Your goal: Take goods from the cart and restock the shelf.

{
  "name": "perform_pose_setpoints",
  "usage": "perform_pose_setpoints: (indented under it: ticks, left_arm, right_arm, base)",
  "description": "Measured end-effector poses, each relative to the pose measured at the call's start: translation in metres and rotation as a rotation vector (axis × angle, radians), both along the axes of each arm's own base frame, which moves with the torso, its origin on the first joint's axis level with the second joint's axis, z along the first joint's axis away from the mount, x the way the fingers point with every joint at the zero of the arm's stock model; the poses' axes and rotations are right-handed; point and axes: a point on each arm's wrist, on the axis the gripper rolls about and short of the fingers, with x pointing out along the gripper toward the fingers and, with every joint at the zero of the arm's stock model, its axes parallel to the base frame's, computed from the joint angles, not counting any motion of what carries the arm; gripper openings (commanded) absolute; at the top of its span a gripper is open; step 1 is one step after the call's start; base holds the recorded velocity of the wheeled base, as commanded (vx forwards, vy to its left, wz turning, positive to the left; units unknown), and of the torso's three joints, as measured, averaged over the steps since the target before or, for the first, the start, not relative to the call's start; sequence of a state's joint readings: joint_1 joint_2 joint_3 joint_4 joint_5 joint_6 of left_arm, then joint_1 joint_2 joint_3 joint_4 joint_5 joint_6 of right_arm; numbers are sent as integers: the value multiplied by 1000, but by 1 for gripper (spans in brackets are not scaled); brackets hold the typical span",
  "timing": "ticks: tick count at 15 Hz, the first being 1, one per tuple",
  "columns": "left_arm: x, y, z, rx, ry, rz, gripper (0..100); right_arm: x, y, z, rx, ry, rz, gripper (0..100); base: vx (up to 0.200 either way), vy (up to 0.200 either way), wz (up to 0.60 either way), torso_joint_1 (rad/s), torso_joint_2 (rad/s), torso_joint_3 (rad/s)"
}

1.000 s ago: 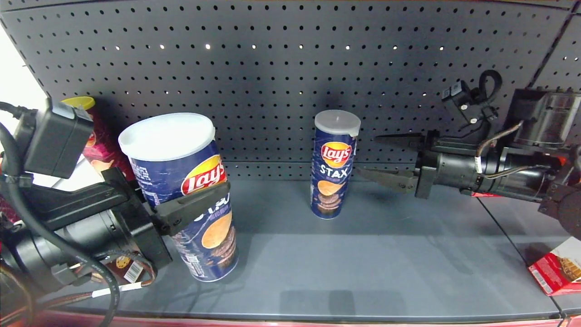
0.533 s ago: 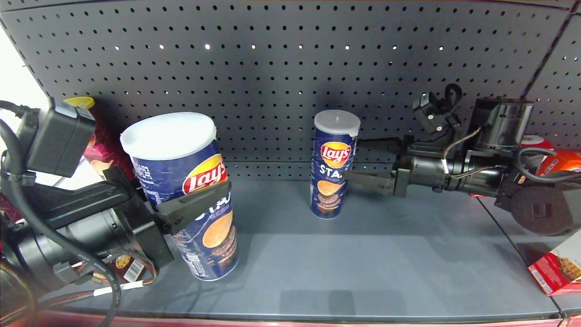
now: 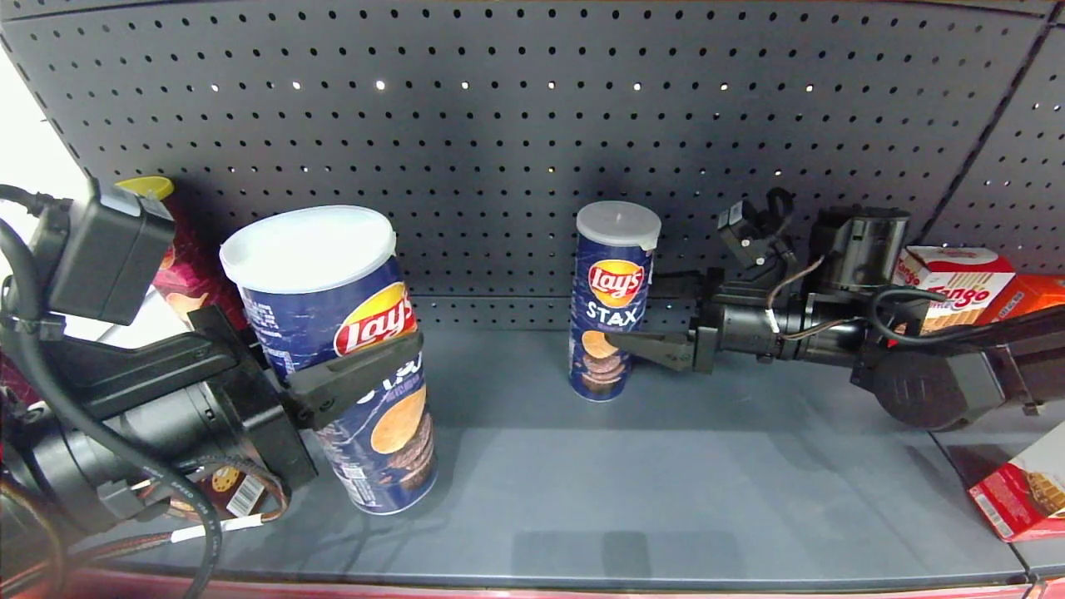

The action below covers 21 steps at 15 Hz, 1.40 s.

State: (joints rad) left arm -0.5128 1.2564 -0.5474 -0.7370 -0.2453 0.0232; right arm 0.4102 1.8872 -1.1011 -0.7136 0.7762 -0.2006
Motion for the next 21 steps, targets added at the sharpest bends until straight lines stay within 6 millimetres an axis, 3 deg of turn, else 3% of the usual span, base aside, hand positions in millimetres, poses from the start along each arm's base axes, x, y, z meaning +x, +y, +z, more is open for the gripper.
perform_pose_setpoints:
  ticks: [16,17,21]
  left_arm:
    - [1,1,-4,7,13,10,0]
    - [1,1,-4,7,13,10,0]
    - [1,1,-4,7,14,12,0]
  right_arm:
    - [31,27,-22,2,3,64,100]
    - [33,28,-22,7,-6,76,0]
    - [36,30,-26,8,-4,80,0]
  base:
    - [0,0,0,0,0,0]
    - [0,0,0,0,0,0]
    - [0,0,0,0,0,0]
